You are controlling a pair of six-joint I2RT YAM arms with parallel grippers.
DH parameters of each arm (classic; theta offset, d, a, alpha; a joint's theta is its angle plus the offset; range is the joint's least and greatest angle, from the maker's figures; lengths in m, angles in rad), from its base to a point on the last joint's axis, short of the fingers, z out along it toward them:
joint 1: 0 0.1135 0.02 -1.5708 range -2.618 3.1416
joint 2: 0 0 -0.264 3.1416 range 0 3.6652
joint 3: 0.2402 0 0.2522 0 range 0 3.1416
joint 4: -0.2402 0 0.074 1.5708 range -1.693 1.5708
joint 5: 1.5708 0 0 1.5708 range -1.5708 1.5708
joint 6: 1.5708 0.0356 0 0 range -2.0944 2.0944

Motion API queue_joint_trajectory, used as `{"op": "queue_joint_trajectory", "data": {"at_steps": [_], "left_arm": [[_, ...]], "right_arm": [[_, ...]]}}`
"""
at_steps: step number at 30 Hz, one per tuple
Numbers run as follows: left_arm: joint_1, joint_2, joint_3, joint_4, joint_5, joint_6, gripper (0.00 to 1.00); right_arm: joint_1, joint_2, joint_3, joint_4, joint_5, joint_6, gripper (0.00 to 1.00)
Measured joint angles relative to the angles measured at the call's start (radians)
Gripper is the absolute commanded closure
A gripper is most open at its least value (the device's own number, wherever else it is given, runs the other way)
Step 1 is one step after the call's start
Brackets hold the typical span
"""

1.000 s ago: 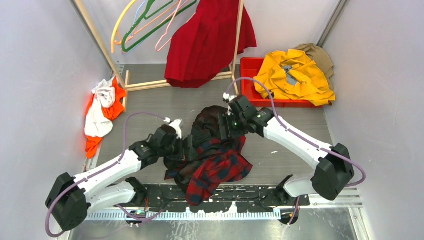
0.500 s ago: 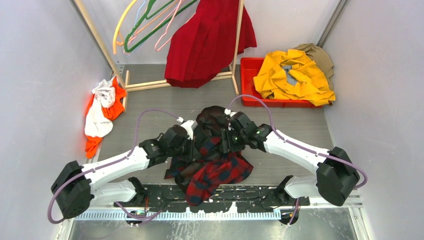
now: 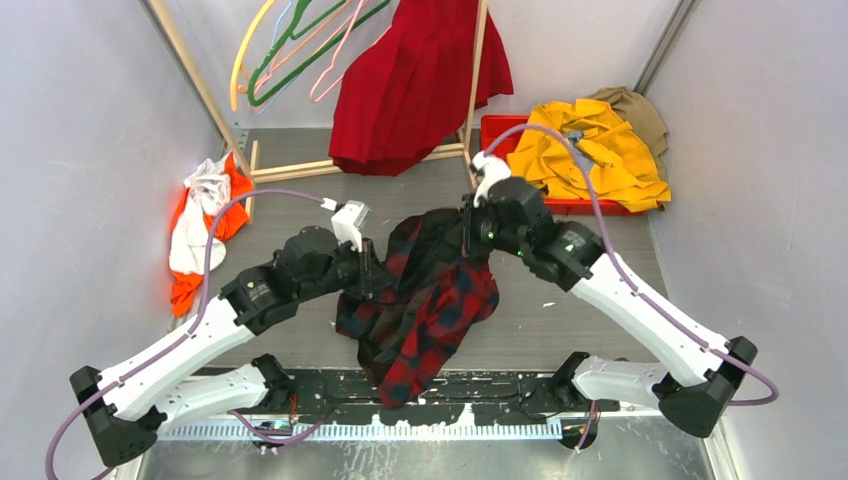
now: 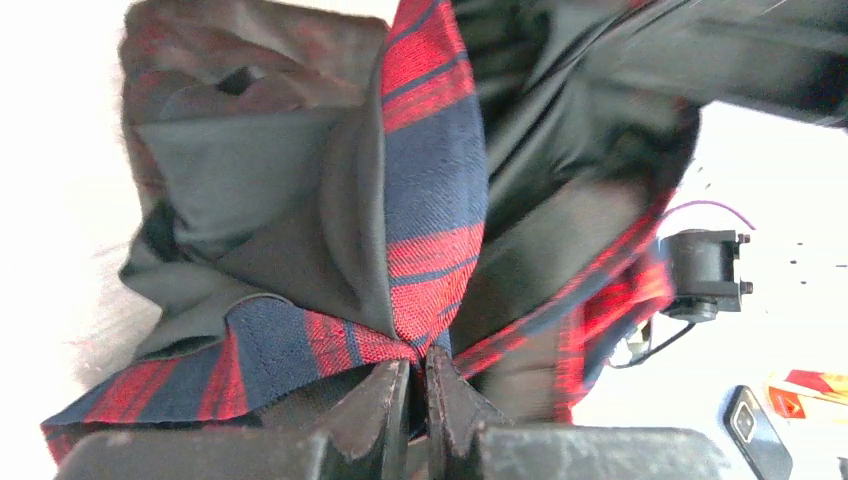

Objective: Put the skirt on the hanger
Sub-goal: Flatten out the skirt at the center of the board.

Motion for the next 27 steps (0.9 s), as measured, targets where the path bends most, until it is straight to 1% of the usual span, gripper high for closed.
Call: {"op": "queue_joint_trajectory", "data": {"at_steps": [2,5,9,12,16,21,23,27], "left_arm": [[0.000,0.007,0.043,-0.029,-0.013,0.022,0.87],[0.000,0.011,0.090,-0.061,-0.029,0.044,0.83],[0.000,0.012,0.136,-0.084,-0.040,0.072,0.65],[0.000,0.013,0.155,-0.105,-0.040,0.086,0.54],[0.000,0.014,0.173,-0.127,-0.043,0.099,0.53],[0.000,0.003,0.175,-0.146,-0.047,0.106,0.53],[0.000,-0.008,0.175,-0.156,-0.047,0.106,0.53],[0.000,-0.048,0.174,-0.179,-0.058,0.106,0.54]], "right_arm": [[0.000,0.008,0.135,-0.047,0.021,-0.026,0.99],[0.001,0.029,0.312,-0.101,0.042,-0.063,0.99],[0.000,0.074,0.574,-0.185,0.079,-0.123,0.99],[0.000,0.077,0.696,-0.261,0.113,-0.161,0.99],[0.000,0.068,0.819,-0.371,0.156,-0.208,0.99],[0.000,0.042,0.893,-0.474,0.175,-0.255,0.99],[0.000,0.057,0.910,-0.490,0.156,-0.271,0.99],[0.000,0.109,0.888,-0.462,0.049,-0.290,0.99]]}}
